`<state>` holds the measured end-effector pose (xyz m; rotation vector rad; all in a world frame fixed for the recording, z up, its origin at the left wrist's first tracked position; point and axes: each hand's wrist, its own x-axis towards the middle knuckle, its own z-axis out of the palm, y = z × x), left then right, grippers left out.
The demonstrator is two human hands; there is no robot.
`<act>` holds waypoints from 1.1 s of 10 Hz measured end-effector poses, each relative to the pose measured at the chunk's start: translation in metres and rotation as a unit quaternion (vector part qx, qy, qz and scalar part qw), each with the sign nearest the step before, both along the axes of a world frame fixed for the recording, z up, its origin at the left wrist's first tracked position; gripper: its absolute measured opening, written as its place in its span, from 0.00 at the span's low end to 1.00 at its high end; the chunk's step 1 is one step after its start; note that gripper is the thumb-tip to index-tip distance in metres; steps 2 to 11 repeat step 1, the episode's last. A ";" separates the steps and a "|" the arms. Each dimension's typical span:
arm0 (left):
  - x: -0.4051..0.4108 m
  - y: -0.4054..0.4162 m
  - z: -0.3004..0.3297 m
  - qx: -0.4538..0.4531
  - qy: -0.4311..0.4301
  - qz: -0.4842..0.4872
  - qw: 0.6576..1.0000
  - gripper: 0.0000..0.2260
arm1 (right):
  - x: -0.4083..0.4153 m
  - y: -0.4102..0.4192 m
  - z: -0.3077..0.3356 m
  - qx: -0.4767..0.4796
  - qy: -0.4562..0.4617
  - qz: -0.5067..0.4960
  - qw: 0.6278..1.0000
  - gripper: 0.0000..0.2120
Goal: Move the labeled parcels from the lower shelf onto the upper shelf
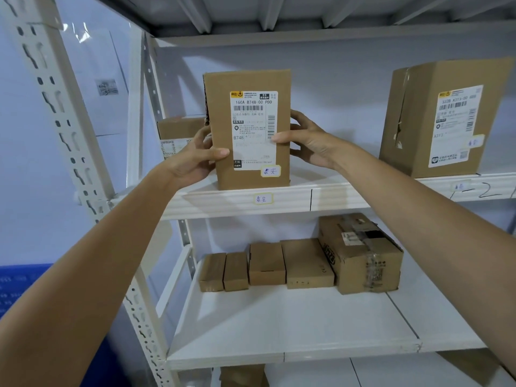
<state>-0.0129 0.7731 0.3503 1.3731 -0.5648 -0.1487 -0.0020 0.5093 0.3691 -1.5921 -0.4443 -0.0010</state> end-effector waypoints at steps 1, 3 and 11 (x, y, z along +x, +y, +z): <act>-0.001 0.003 0.003 -0.016 0.002 0.012 1.000 0.61 | -0.005 0.000 0.001 -0.006 -0.004 -0.034 0.999 0.46; -0.001 0.003 0.003 -0.016 0.002 0.012 1.000 0.61 | -0.005 0.000 0.001 -0.006 -0.004 -0.034 0.999 0.46; -0.001 0.003 0.003 -0.016 0.002 0.012 1.000 0.61 | -0.005 0.000 0.001 -0.006 -0.004 -0.034 0.999 0.46</act>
